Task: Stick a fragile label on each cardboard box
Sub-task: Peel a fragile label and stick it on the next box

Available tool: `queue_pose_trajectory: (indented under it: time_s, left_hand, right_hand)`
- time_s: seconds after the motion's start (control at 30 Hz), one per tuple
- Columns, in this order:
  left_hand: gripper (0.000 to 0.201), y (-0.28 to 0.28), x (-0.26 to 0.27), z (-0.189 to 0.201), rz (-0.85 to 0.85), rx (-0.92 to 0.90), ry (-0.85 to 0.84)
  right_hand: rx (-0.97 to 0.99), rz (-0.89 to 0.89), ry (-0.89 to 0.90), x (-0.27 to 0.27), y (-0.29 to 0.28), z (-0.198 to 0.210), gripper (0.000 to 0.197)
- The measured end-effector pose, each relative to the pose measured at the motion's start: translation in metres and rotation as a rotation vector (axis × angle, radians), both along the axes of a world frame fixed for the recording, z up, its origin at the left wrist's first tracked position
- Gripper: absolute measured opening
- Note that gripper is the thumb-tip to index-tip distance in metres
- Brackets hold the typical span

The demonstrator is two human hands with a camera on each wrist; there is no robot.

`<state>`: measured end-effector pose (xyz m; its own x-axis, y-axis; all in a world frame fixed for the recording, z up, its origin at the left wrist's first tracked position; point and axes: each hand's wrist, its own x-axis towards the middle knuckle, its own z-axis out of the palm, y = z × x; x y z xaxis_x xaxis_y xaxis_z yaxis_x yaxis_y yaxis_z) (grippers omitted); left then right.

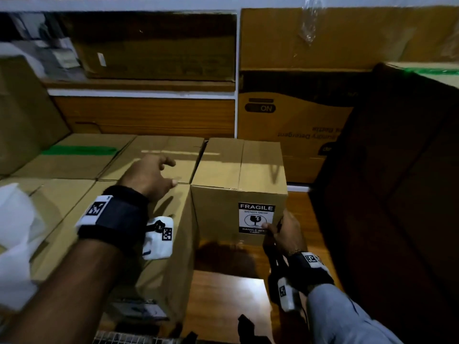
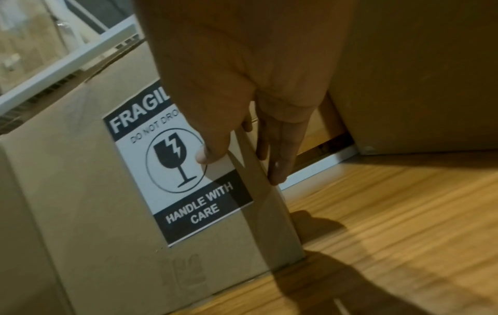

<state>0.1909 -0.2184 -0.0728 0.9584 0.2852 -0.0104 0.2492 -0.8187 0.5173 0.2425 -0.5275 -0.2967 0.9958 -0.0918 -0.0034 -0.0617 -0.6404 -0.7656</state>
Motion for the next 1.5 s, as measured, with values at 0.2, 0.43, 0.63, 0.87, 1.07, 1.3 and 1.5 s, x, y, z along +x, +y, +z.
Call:
queue_pose_trajectory:
  time_s: [0.2, 0.43, 0.63, 0.87, 1.07, 1.3, 1.5]
  left_hand:
    - [0.078, -0.012, 0.02, -0.013, -0.206, 0.078, 0.302]
    - [0.073, -0.016, 0.028, -0.013, -0.239, 0.085, 0.29]
    - [0.061, -0.038, 0.021, 0.017, -0.342, 0.092, 0.006]
    - [0.044, -0.114, -0.004, 0.056, -0.595, -0.214, -0.304]
    - [0.034, -0.2, -0.048, 0.072, -0.731, -0.437, -0.457]
    - [0.025, -0.318, -0.105, 0.074, -0.809, -0.609, -0.498]
    - [0.054, -0.394, -0.143, 0.074, -0.853, -0.672, -0.53]
  right_hand:
    - [-0.012, 0.027, 0.039, -0.003, -0.002, 0.008, 0.039]
    - [-0.086, 0.024, 0.157, -0.003, -0.006, 0.025, 0.054]
    - [-0.084, -0.058, 0.158, -0.014, -0.011, 0.062, 0.084]
    - [-0.195, -0.154, -0.086, -0.077, -0.043, 0.158, 0.069]
    - [-0.076, -0.183, -0.484, -0.169, -0.096, 0.242, 0.04]
    - [0.031, -0.107, -0.687, -0.287, -0.174, 0.294, 0.028]
    - [0.129, -0.114, -0.767, -0.349, -0.237, 0.306, 0.027]
